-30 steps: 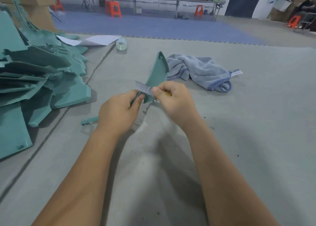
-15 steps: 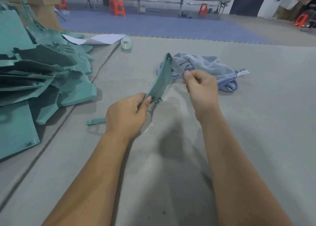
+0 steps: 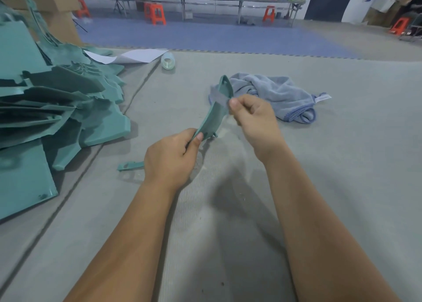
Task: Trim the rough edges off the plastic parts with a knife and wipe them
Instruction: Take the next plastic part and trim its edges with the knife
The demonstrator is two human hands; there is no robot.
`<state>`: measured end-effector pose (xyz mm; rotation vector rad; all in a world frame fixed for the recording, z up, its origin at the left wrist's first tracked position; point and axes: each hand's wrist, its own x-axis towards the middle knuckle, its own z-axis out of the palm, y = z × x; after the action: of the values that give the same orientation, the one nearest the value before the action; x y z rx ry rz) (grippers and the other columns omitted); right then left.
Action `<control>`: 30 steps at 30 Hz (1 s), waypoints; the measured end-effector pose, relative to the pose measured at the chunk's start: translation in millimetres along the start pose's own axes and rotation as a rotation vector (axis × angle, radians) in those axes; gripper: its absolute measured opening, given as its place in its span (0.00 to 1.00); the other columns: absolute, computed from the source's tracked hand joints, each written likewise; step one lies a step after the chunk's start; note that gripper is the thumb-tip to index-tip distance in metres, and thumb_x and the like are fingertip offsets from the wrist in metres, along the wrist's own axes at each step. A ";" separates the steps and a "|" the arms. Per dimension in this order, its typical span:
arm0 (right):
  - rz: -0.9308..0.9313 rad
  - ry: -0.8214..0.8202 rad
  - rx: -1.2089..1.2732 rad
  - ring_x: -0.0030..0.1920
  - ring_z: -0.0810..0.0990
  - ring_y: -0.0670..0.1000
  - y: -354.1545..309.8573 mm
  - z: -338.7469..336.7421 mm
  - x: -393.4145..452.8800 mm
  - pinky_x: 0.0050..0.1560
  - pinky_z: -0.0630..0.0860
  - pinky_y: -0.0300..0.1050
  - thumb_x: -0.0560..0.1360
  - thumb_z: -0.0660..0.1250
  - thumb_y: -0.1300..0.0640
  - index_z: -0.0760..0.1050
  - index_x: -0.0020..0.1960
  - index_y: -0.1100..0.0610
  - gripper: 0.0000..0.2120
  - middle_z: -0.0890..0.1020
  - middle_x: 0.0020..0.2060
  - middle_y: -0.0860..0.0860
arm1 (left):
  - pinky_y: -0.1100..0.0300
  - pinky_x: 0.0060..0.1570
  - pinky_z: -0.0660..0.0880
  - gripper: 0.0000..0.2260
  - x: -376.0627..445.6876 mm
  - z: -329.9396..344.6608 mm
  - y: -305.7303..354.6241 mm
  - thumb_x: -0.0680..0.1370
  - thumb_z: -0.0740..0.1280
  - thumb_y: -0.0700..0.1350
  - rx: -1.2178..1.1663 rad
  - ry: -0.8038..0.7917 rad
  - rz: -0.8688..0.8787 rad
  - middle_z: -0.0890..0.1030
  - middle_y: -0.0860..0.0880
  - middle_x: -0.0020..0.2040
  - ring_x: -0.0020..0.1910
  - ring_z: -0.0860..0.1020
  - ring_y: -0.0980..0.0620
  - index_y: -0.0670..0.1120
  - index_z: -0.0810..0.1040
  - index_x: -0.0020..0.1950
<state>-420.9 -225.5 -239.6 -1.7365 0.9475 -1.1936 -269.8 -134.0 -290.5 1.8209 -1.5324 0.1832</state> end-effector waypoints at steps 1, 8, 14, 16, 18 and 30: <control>0.008 0.033 0.032 0.29 0.64 0.42 -1.6 -3.2 3.0 0.33 0.64 0.36 0.80 0.63 0.57 0.73 0.34 0.49 0.16 0.68 0.25 0.41 | 0.57 0.28 0.64 0.14 0.2 -0.2 0.4 0.82 0.56 0.54 0.001 -0.004 0.001 0.69 0.53 0.26 0.28 0.70 0.49 0.52 0.69 0.38; -0.003 -0.323 0.012 0.29 0.65 0.45 5.9 3.6 -6.5 0.32 0.63 0.35 0.79 0.65 0.58 0.75 0.36 0.53 0.13 0.69 0.29 0.52 | 0.55 0.30 0.68 0.15 1.5 0.5 0.0 0.82 0.56 0.55 -0.014 0.025 -0.034 0.72 0.51 0.28 0.31 0.72 0.47 0.49 0.72 0.41; 0.043 -0.116 0.082 0.27 0.64 0.41 3.7 4.3 5.1 0.31 0.63 0.33 0.80 0.64 0.58 0.74 0.37 0.56 0.13 0.68 0.26 0.45 | 0.55 0.29 0.67 0.16 1.9 1.5 -1.2 0.82 0.56 0.55 -0.013 0.020 -0.023 0.69 0.51 0.26 0.29 0.70 0.48 0.51 0.66 0.36; 0.065 0.005 0.104 0.26 0.64 0.40 -2.0 2.0 12.9 0.29 0.63 0.31 0.80 0.63 0.58 0.73 0.36 0.55 0.14 0.69 0.25 0.43 | 0.55 0.29 0.68 0.16 1.5 1.5 -2.1 0.82 0.54 0.56 -0.008 0.019 -0.017 0.70 0.51 0.26 0.29 0.71 0.48 0.49 0.69 0.38; 0.059 0.075 0.111 0.26 0.64 0.41 -7.8 0.9 16.5 0.29 0.63 0.29 0.80 0.63 0.59 0.73 0.35 0.54 0.15 0.69 0.25 0.44 | 0.54 0.29 0.70 0.16 1.6 1.4 -2.1 0.81 0.53 0.56 -0.003 0.016 -0.012 0.71 0.51 0.27 0.29 0.71 0.47 0.49 0.72 0.41; 0.004 -0.102 0.018 0.30 0.63 0.44 -6.1 12.0 13.6 0.34 0.61 0.38 0.80 0.64 0.58 0.73 0.34 0.53 0.16 0.67 0.28 0.47 | 0.55 0.28 0.66 0.17 3.0 1.4 -2.0 0.80 0.52 0.57 0.015 0.023 -0.018 0.69 0.51 0.26 0.28 0.70 0.45 0.48 0.67 0.38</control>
<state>-405.0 -232.9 -232.1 -1.7631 0.8758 -1.0967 -267.7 -137.2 -290.7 1.8372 -1.5023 0.2071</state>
